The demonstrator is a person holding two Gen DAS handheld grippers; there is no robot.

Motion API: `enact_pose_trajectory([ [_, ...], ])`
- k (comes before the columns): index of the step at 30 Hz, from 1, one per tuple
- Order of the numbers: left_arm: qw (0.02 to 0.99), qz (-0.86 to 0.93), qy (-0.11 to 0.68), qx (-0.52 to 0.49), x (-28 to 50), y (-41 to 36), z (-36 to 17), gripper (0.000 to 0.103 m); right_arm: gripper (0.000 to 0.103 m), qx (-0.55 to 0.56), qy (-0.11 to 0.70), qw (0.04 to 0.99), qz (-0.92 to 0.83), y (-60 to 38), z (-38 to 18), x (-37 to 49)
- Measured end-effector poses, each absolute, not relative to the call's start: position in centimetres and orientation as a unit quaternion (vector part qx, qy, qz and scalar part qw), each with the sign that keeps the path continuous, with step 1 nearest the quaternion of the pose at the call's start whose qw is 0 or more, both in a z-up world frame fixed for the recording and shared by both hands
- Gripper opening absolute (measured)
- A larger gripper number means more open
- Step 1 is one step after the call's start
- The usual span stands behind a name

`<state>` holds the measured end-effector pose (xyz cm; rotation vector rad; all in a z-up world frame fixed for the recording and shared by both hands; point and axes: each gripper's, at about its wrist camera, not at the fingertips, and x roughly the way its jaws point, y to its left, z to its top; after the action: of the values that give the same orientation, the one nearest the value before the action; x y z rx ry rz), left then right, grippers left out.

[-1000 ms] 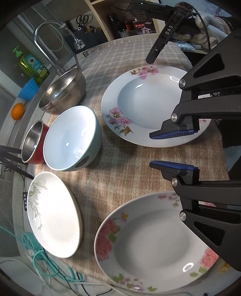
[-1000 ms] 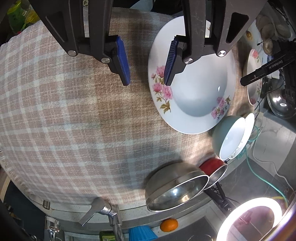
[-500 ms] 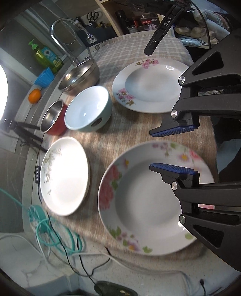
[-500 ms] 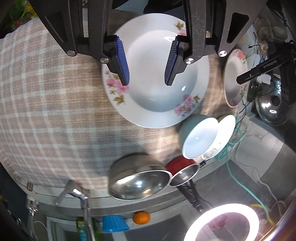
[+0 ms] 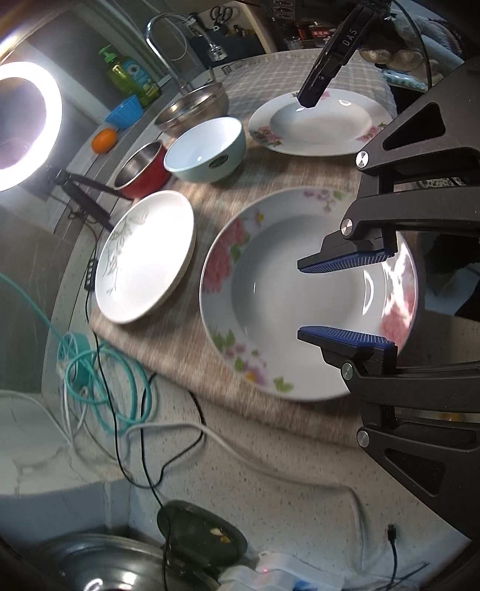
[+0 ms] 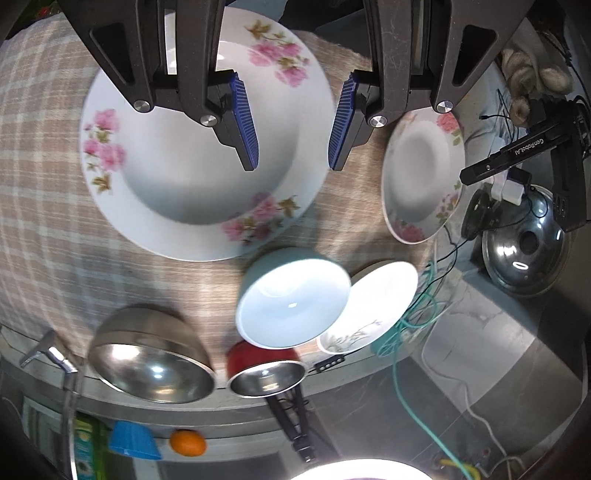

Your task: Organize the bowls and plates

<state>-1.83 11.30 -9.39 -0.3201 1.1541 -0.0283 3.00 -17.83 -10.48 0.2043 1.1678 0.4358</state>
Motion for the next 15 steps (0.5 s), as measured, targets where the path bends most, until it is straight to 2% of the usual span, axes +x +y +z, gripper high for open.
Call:
enact_pose_trajectory([
  [15,0.813,0.016,0.554,-0.178,-2.1,17.2,-11.2,0.028,0.036,0.078,0.575,0.779,0.24,-10.3,-13.1,4.2],
])
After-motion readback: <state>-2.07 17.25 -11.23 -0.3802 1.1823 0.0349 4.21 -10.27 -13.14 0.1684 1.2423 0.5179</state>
